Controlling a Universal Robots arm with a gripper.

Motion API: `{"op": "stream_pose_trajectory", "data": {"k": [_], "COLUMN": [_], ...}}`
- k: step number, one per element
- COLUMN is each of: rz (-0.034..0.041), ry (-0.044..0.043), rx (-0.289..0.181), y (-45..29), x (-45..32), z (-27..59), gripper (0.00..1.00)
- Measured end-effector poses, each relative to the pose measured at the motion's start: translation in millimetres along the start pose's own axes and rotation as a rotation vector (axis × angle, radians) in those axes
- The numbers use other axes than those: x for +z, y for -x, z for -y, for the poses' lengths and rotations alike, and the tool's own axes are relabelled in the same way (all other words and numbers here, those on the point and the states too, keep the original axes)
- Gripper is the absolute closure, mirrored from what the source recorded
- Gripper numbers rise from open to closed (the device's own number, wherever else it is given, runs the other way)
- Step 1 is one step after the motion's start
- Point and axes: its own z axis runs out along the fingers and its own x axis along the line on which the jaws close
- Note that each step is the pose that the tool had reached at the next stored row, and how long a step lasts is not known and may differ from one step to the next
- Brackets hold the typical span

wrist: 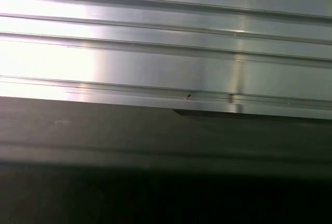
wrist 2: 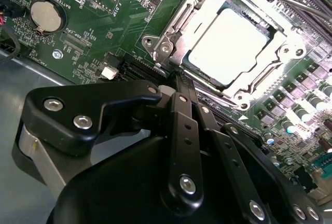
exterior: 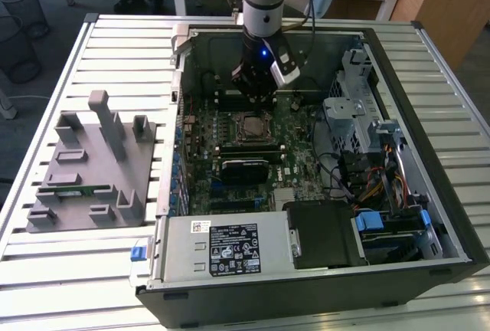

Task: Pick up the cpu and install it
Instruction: 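Install the first cpu locking lever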

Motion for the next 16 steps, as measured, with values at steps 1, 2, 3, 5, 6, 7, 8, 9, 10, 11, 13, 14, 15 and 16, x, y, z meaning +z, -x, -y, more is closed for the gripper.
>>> {"op": "stream_pose_trajectory", "data": {"k": [1,2,3,5,6,7,8,9,10,11,13,14,15,16], "rz": [-0.0001,0.0000,0.0000,0.0002,0.0001,-0.0001,-0.0006,-0.0011,-0.0014,-0.0015,-0.0017,-0.0017,-0.0017,-0.0017], "ry": [0.0000,0.0001,0.0000,0.0003,0.0002,0.0001,0.0001,0.0000,0.0001,0.0000,0.0000,0.0001,0.0000,0.0000], "rx": [0.000,0.000,0.000,0.000,0.000,0.000,0.000,0.000,0.000,0.000,0.000,0.000,0.000,0.000], "y": [0.1,0.2,0.3,0.6,1.0,1.5,2.2,3.1,3.7,4.1,4.4,4.5,4.5,4.5], "x": [-0.6,-1.1,-1.7,-1.8,-1.8,-1.8,-1.8,-1.8,-1.8,-1.8,-1.7,-1.5,-1.4,-1.2], "z": [0.0,0.0,0.0,0.0,0.0,0.1,0.2,0.3,0.3,0.4,0.4,0.5,0.6,0.8], "gripper": [0.89,0.89,0.89,0.89,0.89,0.89,0.89,0.89,0.89,0.89,0.89,0.89,0.89,0.89]}}
